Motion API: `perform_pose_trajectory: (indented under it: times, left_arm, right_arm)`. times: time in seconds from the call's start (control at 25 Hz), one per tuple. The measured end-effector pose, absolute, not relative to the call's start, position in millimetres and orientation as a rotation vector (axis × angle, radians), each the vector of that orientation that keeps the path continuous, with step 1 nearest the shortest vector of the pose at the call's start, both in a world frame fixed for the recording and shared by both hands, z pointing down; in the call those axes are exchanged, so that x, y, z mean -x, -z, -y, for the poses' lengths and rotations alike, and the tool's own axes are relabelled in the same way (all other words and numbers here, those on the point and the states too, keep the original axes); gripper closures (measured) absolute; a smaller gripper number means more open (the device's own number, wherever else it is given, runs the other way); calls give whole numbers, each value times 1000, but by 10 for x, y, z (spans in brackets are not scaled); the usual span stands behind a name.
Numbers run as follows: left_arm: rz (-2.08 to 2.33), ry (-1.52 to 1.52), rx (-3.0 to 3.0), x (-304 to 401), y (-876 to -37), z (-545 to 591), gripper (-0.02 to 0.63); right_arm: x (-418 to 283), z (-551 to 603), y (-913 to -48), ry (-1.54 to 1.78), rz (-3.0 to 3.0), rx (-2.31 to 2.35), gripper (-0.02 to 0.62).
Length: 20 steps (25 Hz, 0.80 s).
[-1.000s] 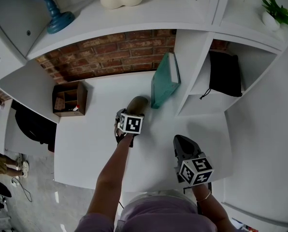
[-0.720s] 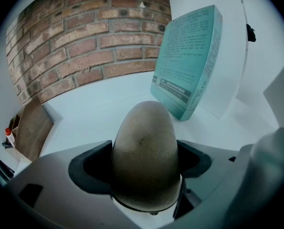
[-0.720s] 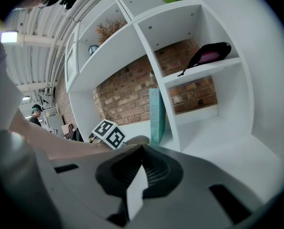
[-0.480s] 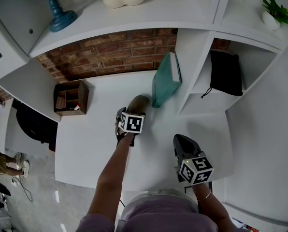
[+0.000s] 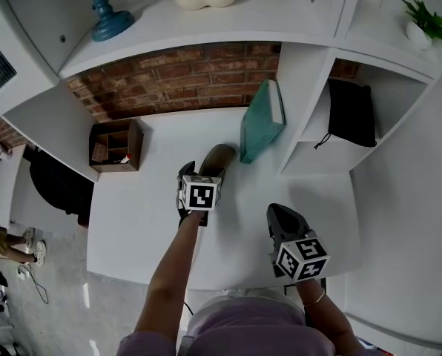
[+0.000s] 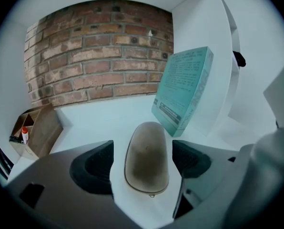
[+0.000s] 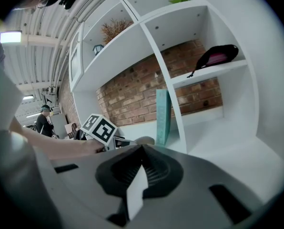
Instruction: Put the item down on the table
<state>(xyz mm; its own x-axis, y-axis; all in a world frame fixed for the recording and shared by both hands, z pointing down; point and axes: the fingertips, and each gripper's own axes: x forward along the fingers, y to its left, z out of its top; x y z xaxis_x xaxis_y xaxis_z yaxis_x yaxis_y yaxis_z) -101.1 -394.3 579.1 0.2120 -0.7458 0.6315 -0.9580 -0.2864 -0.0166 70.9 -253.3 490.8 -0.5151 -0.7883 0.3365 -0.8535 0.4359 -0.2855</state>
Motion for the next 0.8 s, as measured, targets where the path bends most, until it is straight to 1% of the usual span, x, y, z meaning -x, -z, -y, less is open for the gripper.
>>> perform_pose_trajectory:
  times: [0.08, 0.2, 0.4, 0.8]
  left_arm:
    - [1602, -743, -2120, 1058, -5723, 3886, 227]
    - [1623, -689, -2117, 1120, -5651, 3773, 279]
    - [1679, -569, -2084, 1283, -5527, 3582, 337]
    - [1726, -418, -2079, 1495, -5233, 3153, 411]
  right_arm:
    - [-686, 2523, -4888, -634, 2536, -1455, 594]
    - [-654, 2507, -4861, -623, 2546, -1447, 594]
    - [-586, 2462, -4824, -608, 2562, -1430, 594]
    - [-427, 2325, -4758, -590, 2591, -1393, 594]
